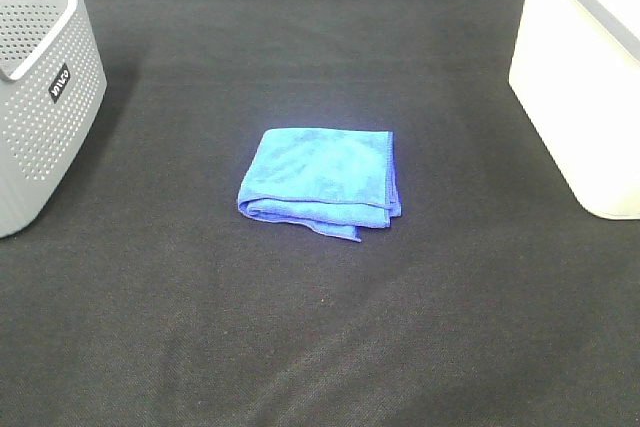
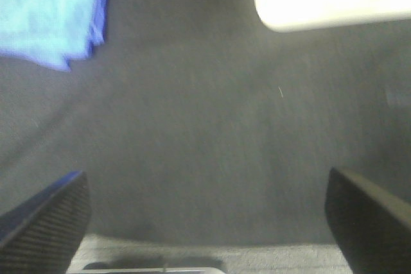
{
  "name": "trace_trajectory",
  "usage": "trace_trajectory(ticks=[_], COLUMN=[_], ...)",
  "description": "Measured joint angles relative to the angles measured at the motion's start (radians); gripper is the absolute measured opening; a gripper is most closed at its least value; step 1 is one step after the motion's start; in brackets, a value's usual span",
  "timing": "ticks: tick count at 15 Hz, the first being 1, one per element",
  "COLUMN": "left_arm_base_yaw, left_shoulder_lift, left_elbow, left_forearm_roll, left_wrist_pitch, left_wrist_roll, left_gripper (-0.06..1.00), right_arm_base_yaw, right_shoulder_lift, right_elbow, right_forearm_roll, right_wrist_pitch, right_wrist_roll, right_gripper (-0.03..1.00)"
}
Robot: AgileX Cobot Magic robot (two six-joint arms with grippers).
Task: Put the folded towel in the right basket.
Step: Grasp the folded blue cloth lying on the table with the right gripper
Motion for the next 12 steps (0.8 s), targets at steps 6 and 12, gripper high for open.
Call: trace_trajectory(ticks=[6, 12], left_arm_base_yaw=[0.0, 0.0], left_shoulder_lift=[0.0, 0.0], left_elbow=[0.0, 0.0], left_forearm_roll=[0.0, 0.0], left_wrist_pitch=[0.0, 0.0], left_wrist_roll=[0.0, 0.0], left_gripper=[0.99, 0.99], right_arm_base_yaw=[0.0, 0.108], right_shoulder_lift=[0.468, 1.092], right_elbow=[-0.311, -0.66], right_forearm_roll=[0.259, 0.502], right_wrist_pitch=[-0.083, -0.157], right_wrist_roll=[-0.144, -0.255], right_gripper=[0.96, 0.96])
